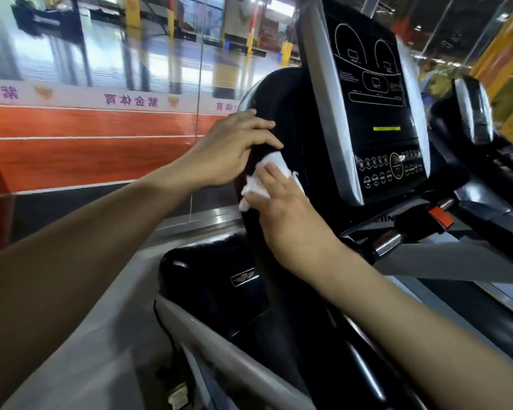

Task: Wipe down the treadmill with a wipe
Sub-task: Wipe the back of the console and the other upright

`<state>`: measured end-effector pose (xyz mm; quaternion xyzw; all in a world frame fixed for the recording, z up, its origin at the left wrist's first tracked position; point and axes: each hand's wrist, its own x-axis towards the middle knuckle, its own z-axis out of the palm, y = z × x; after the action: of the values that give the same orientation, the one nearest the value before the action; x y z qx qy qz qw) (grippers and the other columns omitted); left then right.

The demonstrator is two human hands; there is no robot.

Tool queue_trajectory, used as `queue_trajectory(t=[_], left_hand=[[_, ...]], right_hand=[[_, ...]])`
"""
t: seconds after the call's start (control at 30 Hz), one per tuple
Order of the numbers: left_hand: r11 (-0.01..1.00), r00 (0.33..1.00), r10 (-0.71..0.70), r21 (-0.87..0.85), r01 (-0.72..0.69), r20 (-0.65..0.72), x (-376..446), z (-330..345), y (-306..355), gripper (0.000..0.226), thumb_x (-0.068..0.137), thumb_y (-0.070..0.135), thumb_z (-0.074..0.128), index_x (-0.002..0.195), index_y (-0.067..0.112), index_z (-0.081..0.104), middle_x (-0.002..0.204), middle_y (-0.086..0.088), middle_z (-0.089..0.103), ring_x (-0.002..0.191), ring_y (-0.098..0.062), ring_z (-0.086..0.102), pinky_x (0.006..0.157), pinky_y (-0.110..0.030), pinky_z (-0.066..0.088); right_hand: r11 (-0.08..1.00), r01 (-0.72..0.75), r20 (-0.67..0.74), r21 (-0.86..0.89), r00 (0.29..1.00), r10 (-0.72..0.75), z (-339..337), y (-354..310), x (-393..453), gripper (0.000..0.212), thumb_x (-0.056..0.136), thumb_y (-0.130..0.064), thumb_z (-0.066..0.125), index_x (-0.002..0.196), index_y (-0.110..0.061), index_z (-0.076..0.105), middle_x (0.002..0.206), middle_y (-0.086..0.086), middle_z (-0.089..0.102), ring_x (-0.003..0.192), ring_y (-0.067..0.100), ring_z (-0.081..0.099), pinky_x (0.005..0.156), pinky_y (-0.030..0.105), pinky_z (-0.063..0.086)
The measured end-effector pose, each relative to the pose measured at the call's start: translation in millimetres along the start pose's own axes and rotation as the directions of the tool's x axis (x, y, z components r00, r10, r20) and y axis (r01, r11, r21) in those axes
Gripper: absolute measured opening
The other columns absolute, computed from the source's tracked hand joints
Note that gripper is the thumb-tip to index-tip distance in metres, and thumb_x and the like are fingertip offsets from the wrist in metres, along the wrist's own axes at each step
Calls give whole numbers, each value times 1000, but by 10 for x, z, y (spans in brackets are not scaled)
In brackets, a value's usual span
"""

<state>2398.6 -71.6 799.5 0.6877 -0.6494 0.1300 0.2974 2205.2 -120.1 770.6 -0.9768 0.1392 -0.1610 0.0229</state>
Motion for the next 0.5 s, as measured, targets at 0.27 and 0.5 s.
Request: queue_trajectory(t=[0.27, 0.5], left_hand=[[991, 996, 92, -95, -93, -9, -16, 52, -122, 63, 93, -12, 36, 135, 25, 64, 157, -2, 45, 153, -27, 26, 125, -34, 14], [922, 925, 380, 93, -376, -32, -123, 223, 72, 43, 96, 25, 36, 114, 15, 74, 139, -12, 63, 140, -41, 47, 118, -57, 31]], right_hand=[[918, -101, -131, -383, 990, 55, 165, -241, -293, 58, 89, -15, 26, 131, -9, 65, 156, 24, 39, 149, 38, 30, 119, 56, 29], [831, -141, -90, -538, 990, 109, 626, -607, -1537, 44, 97, -3, 42, 138, -5, 60, 159, 15, 38, 150, 30, 31, 118, 54, 31]])
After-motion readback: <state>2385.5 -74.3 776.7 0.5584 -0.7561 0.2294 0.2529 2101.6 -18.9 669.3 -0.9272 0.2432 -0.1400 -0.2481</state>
